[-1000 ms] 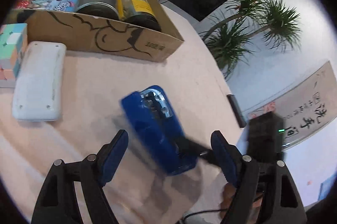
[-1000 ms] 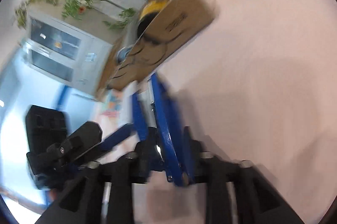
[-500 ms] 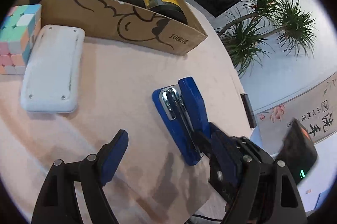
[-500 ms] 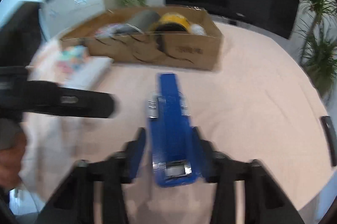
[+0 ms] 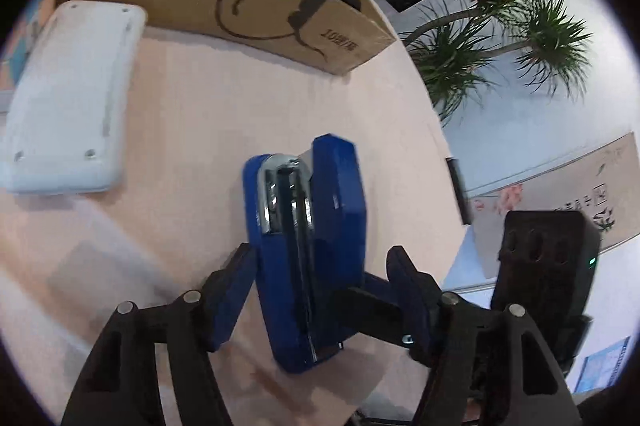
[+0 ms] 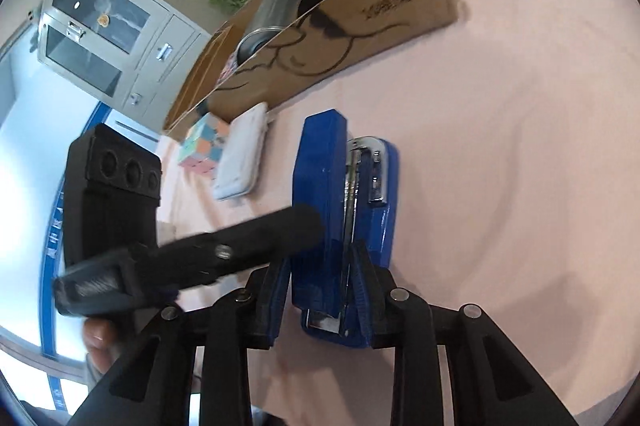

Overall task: Organize rigid objects
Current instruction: 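Grasp the blue stapler with the left tool, then carry the stapler with the left tool and set it upright in the box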

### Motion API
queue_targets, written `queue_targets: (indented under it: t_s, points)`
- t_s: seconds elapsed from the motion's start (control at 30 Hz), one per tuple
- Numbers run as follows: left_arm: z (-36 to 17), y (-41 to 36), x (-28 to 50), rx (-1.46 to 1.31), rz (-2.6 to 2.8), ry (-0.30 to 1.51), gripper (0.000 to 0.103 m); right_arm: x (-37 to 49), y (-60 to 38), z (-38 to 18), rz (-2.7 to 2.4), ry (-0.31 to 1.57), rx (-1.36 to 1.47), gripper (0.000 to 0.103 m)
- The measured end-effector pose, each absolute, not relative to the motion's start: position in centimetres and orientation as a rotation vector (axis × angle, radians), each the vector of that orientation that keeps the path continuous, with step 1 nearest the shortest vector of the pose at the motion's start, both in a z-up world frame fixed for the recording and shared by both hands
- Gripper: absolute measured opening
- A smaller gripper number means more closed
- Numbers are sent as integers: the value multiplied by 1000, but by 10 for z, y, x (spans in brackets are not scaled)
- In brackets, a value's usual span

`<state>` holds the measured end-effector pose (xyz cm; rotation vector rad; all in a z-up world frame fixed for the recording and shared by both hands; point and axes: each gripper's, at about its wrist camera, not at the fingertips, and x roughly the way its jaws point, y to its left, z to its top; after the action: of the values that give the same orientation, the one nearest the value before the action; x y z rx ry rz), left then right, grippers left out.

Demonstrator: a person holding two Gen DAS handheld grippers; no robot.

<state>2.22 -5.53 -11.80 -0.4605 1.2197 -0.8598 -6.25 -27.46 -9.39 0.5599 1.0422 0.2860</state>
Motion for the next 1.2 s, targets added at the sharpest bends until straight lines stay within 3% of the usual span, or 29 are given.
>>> queue_targets:
  t_s: [0.13,0.23,0.53,0.73,0.87,1.0,1.2]
  points:
    - [-122,-36,25,-532,-853,1221,56,-59,-262,-93,293,1044,532,28]
    - [-125,-32,27,-548,-848,1251,56,-56,-247,-87,269,1042,428,25]
    - [-126,-31,32,-547,-865,1271,56,-62,-188,-87,90,982,-4,32]
    - [-126,-23,33,-527,-878,1271,57,-55,-235,-89,197,1042,400,25]
    - [-119,-17,29,-532,-875,1239,43,-54,-237,-95,280,1096,561,23]
    - [-92,2,32,-528,-841,1180,43,-51,-223,-83,343,1087,591,23]
    - [-26,39,59,-510,-803,1011,42,-17,-184,-19,448,961,496,23]
